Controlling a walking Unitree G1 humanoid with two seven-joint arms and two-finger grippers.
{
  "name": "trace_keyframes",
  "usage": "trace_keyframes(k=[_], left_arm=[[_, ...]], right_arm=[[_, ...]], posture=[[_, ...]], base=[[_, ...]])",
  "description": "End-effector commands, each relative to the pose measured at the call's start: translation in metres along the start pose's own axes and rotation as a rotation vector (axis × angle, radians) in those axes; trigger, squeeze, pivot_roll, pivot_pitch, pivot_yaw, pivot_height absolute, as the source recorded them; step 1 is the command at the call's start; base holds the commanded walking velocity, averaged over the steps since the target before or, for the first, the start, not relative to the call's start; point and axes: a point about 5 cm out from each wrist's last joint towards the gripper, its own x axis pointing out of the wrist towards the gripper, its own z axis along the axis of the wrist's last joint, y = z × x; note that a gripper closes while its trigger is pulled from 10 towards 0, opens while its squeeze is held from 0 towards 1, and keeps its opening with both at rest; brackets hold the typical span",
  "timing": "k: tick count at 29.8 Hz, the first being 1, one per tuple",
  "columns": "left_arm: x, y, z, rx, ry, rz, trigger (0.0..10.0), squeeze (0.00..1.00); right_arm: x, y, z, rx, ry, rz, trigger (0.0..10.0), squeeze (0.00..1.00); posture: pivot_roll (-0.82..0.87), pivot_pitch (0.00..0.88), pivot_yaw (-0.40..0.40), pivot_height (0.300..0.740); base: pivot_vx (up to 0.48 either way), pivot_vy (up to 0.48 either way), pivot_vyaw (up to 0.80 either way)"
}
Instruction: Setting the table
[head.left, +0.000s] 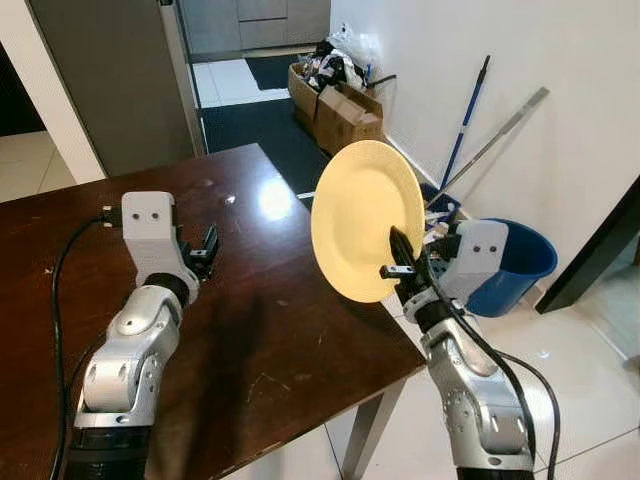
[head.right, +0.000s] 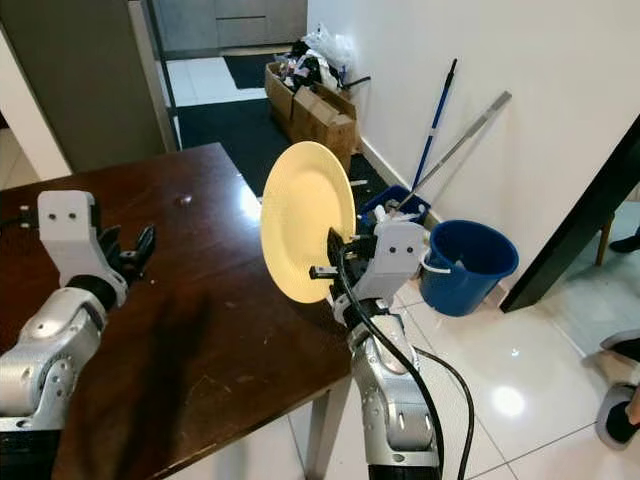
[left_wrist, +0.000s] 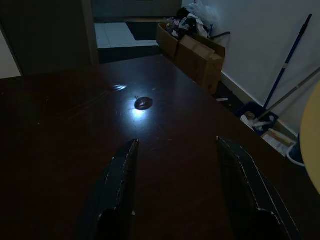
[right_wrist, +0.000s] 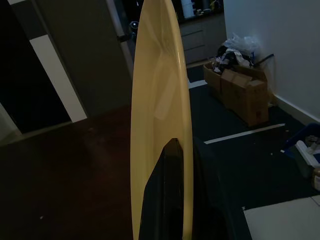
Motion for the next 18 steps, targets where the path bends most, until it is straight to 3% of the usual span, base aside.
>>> trace_keyframes(k=[1, 18], left_arm=[[0.0018, -0.0010, -0.0038, 0.001, 0.014, 0.007, 10.0, 0.00], [0.0032, -0.0018, -0.0027, -0.007, 0.000, -0.004, 10.0, 0.00]], right_arm=[[0.0020, 0.0010, 0.0021, -0.005, -0.012, 0.002, 10.0, 0.00], [0.0037, -0.0012, -0.0017, -0.008, -0.002, -0.009, 10.0, 0.00]], posture=[[0.02, 0.004, 0.073, 0.740], [0.02, 0.000, 0.074, 0.740]], base=[[0.000, 0.000, 0.00], [0.000, 0.000, 0.00]])
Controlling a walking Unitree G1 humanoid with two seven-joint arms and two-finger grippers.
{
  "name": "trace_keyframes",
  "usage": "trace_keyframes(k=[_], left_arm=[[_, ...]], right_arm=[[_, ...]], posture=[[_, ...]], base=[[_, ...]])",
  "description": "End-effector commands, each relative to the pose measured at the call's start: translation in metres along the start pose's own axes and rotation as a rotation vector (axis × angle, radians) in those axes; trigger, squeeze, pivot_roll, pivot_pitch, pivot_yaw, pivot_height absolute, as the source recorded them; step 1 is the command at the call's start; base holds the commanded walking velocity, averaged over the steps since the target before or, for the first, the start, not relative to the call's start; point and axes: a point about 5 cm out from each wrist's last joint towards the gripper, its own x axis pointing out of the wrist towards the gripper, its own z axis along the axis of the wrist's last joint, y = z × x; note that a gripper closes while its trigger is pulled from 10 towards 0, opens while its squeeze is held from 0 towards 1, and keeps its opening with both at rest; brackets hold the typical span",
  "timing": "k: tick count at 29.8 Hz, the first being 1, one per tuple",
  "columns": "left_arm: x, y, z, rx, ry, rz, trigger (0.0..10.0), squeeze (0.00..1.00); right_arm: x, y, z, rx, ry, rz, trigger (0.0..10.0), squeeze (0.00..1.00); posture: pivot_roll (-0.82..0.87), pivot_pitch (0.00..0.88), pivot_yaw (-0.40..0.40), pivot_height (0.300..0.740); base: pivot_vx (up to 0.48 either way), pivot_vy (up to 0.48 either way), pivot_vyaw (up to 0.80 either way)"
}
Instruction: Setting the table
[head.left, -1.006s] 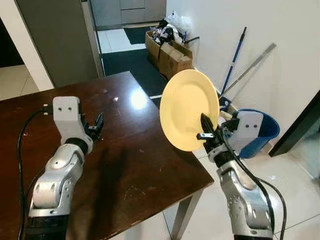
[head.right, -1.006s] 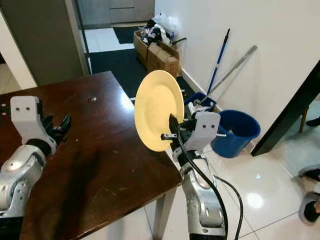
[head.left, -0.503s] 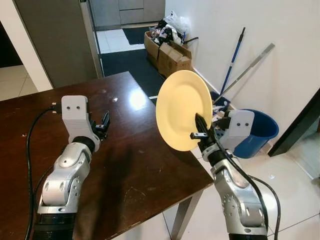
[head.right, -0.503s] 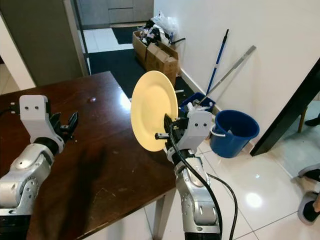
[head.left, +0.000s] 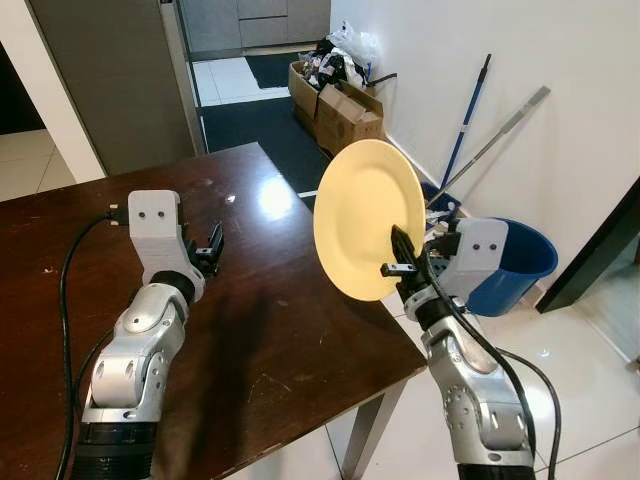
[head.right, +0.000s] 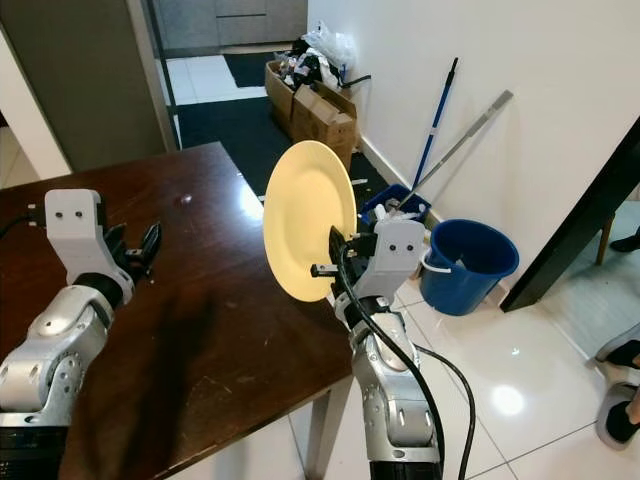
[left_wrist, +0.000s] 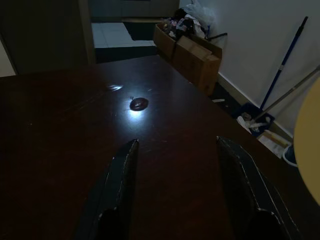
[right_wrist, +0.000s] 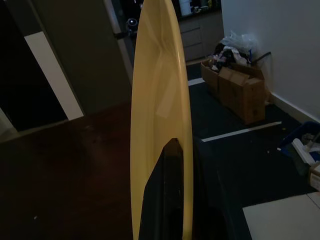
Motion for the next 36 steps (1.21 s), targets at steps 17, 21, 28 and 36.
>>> trace_keyframes(k=[17, 21, 28, 36], left_arm=[[0.0000, 0.0049, -0.0002, 0.010, -0.004, 0.013, 10.0, 0.00], [0.0001, 0.0050, -0.0002, 0.010, -0.004, 0.013, 10.0, 0.00], [0.0001, 0.0053, -0.0003, 0.011, -0.005, 0.012, 10.0, 0.00], [0.0002, 0.0054, -0.0004, 0.010, -0.005, 0.013, 10.0, 0.00]], right_arm=[[0.0013, -0.0003, -0.0009, -0.001, -0.007, -0.009, 10.0, 0.00], [0.0013, -0.0005, -0.0011, -0.001, -0.006, -0.009, 10.0, 0.00], [0.0011, -0.0006, -0.0019, -0.001, -0.005, -0.011, 10.0, 0.00], [0.0010, -0.0007, -0.0023, 0.000, -0.004, -0.011, 10.0, 0.00]], posture=[[0.02, 0.000, 0.073, 0.740], [0.02, 0.000, 0.074, 0.740], [0.02, 0.000, 0.075, 0.740], [0.02, 0.000, 0.075, 0.740]], base=[[-0.325, 0.000, 0.00], [-0.308, 0.000, 0.00], [-0.292, 0.000, 0.00], [-0.292, 0.000, 0.00]])
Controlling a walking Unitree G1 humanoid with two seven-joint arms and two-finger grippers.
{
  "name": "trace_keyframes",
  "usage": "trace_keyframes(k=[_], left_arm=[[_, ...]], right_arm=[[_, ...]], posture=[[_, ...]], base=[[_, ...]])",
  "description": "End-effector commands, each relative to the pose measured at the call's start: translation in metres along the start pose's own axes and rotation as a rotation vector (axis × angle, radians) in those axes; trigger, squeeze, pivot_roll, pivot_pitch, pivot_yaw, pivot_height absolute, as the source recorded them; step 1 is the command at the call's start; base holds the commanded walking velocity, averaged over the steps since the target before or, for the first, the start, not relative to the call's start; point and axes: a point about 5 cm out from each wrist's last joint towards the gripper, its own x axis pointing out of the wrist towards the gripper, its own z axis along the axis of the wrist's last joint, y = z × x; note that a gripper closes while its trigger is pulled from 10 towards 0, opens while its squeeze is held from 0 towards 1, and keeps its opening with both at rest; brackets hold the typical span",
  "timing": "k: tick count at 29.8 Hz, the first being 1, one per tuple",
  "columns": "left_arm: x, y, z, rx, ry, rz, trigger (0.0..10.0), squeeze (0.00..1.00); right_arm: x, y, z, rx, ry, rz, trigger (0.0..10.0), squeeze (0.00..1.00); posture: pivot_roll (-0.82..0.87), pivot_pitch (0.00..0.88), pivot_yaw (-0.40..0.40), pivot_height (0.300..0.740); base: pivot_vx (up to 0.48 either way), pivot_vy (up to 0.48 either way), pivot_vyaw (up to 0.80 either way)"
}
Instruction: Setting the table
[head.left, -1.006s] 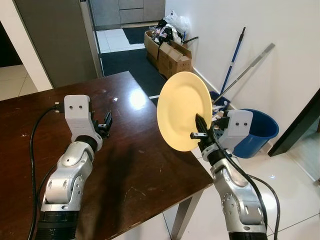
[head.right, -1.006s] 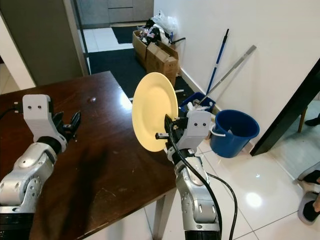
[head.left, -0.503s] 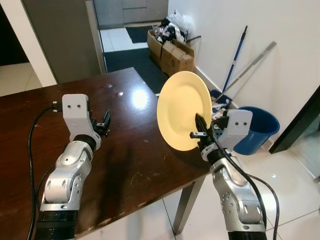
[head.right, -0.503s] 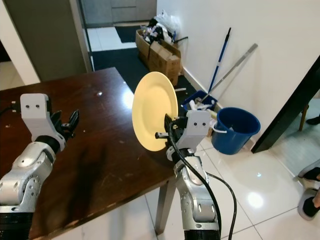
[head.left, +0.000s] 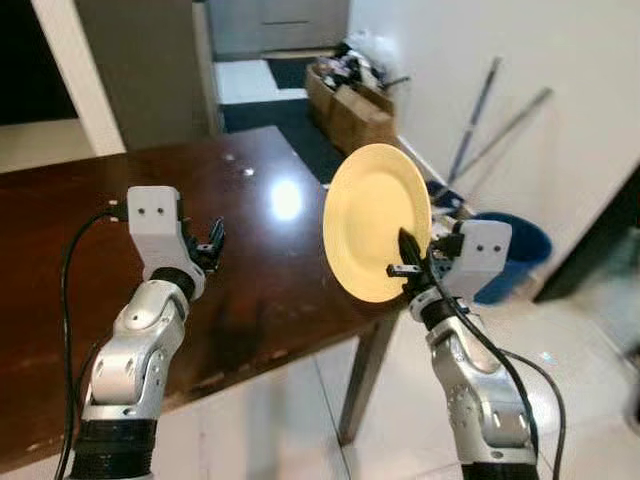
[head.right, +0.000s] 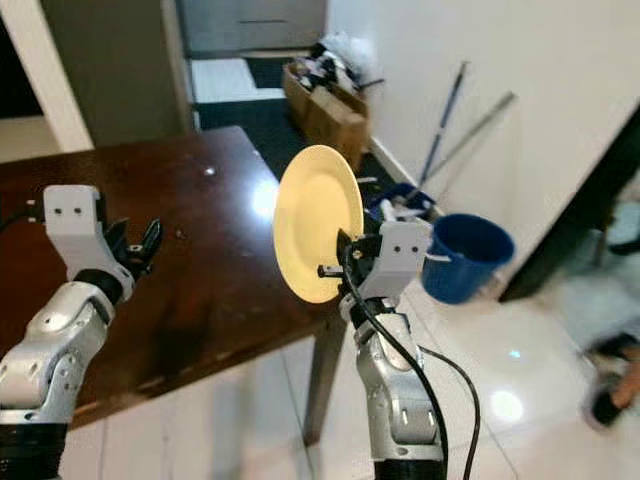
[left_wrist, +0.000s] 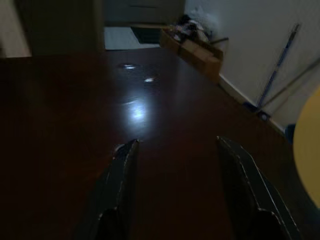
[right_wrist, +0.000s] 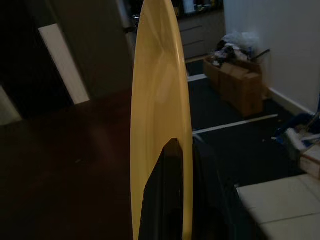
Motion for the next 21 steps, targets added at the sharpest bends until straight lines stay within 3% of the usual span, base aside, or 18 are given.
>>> trace_keyframes(k=[1, 11, 21], left_arm=[[-0.0013, 0.0031, -0.0039, 0.010, 0.014, 0.016, 10.0, 0.00], [-0.0007, 0.0028, -0.0039, 0.009, 0.012, 0.015, 10.0, 0.00], [-0.0005, 0.0017, -0.0049, 0.015, 0.018, 0.009, 10.0, 0.00]], right_arm=[[0.0000, 0.0024, -0.0001, 0.004, -0.005, 0.009, 10.0, 0.00], [0.0005, 0.0022, -0.0004, 0.004, -0.004, 0.008, 10.0, 0.00], [0.0008, 0.0022, -0.0006, 0.005, -0.005, 0.006, 10.0, 0.00]], posture=[[0.02, 0.000, 0.075, 0.740], [0.02, 0.000, 0.074, 0.740], [0.02, 0.000, 0.075, 0.740]], base=[[-0.289, 0.000, 0.00], [-0.285, 0.000, 0.00], [0.000, 0.000, 0.00]])
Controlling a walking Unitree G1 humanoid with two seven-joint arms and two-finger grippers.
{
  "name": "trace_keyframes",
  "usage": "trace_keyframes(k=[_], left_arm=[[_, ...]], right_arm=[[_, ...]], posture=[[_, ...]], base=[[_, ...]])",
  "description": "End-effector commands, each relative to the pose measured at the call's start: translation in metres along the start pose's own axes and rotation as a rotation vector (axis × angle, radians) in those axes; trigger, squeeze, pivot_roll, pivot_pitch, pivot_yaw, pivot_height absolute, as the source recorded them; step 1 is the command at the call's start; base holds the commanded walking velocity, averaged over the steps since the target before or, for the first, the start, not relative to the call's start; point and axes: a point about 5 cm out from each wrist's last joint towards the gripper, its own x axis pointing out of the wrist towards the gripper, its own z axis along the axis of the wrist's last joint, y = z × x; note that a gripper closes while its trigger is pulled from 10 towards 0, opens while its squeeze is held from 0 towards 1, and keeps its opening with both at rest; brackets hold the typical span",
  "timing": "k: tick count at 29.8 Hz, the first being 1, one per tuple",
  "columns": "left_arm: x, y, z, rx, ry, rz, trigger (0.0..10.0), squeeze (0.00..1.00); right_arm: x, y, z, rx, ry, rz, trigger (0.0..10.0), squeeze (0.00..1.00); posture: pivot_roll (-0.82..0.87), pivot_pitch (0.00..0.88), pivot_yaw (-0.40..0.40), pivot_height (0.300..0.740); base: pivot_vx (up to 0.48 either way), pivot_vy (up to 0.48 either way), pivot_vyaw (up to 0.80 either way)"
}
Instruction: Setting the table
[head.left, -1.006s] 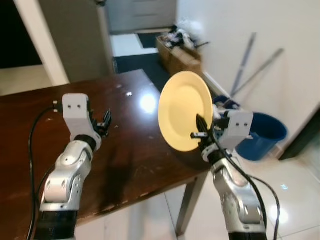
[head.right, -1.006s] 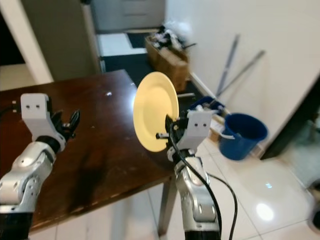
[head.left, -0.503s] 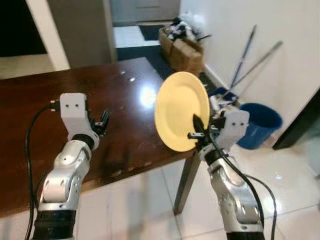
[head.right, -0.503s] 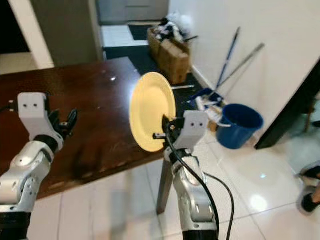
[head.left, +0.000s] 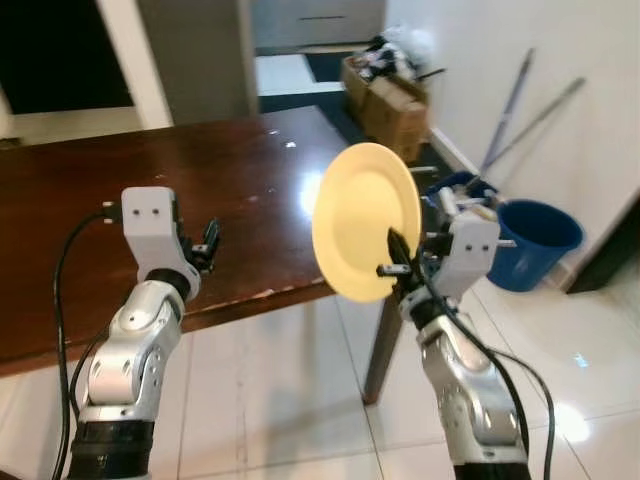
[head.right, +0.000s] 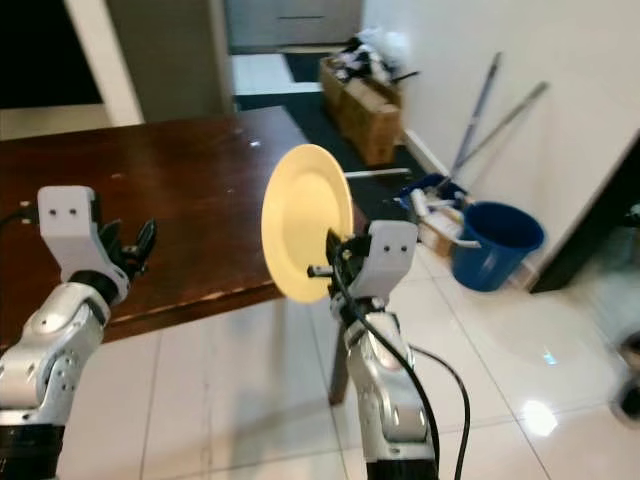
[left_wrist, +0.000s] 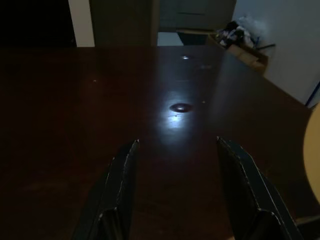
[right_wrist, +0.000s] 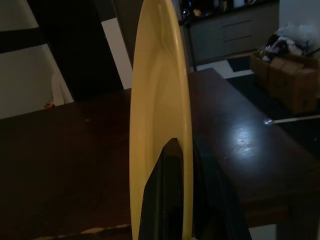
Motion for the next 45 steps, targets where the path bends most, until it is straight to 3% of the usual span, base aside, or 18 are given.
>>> trace_keyframes(k=[1, 45], left_arm=[[0.0005, -0.0021, -0.0032, 0.014, 0.014, -0.006, 10.0, 0.00], [-0.0005, -0.0050, -0.0097, 0.011, 0.034, -0.028, 10.0, 0.00]], right_arm=[[-0.0003, -0.0003, 0.0008, 0.010, -0.010, -0.008, 10.0, 0.00], [0.0012, 0.0000, -0.0006, 0.032, 0.001, -0.003, 10.0, 0.00]], posture=[[0.02, 0.000, 0.075, 0.740], [0.02, 0.000, 0.071, 0.740]], base=[[0.000, 0.000, 0.00], [0.000, 0.000, -0.77]])
